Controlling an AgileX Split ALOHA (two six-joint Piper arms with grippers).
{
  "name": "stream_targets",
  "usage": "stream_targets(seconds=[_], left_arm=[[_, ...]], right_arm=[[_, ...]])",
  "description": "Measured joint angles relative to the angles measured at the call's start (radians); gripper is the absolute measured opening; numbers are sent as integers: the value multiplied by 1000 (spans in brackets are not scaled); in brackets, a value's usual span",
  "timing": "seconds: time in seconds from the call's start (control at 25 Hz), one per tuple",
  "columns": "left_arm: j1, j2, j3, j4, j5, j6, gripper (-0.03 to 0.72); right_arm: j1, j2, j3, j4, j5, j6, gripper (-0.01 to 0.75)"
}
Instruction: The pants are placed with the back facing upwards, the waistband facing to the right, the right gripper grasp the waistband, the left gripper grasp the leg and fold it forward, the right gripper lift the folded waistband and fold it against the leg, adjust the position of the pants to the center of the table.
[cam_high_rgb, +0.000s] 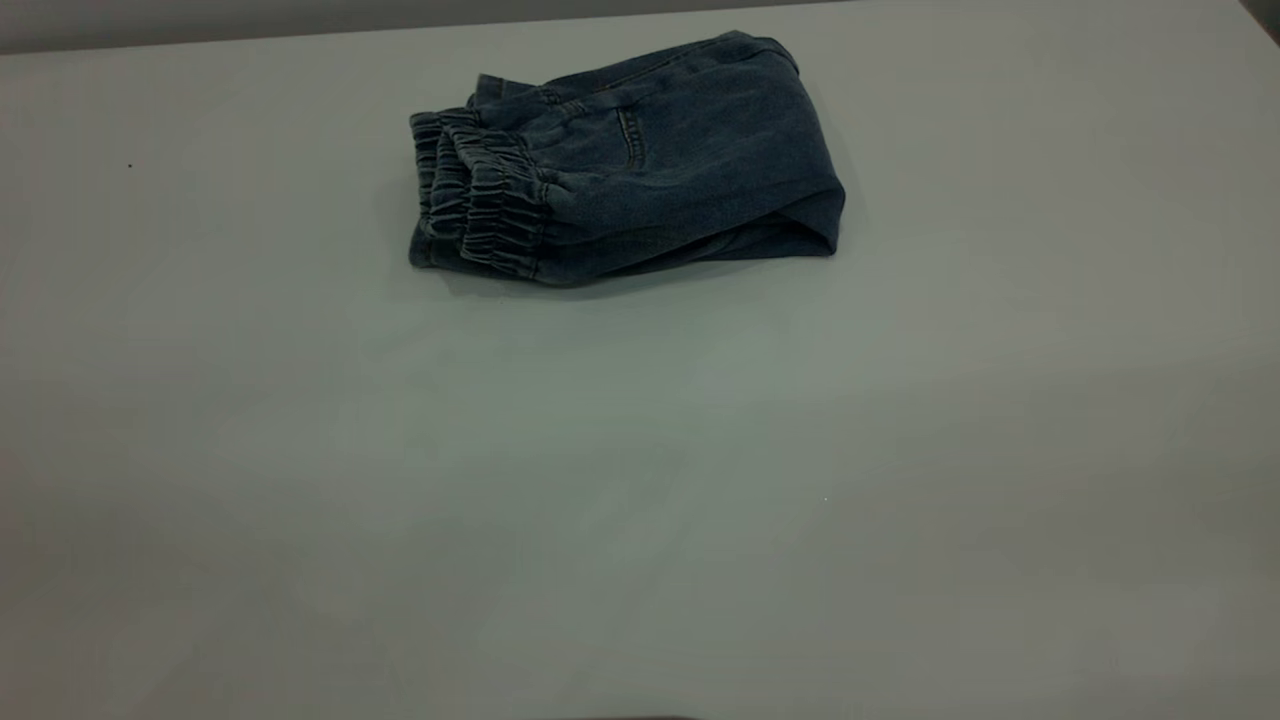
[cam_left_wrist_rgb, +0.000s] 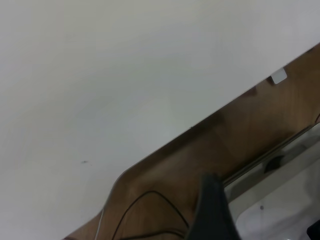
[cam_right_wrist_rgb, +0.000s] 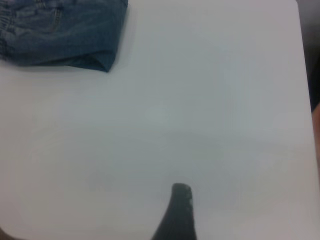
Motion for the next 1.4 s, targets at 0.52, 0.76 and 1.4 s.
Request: stream_targets(seconds=[0.52, 0.76, 1.4], left_arm=[[0, -1, 26, -2, 32, 1, 473], [0, -1, 26, -2, 32, 1, 473], [470, -377, 26, -6, 45, 1, 473]], right_arm=[[0, 0, 0, 0, 0, 1, 586], [0, 0, 0, -1, 0, 1, 586], [-43, 0, 1, -2, 0, 1, 586]])
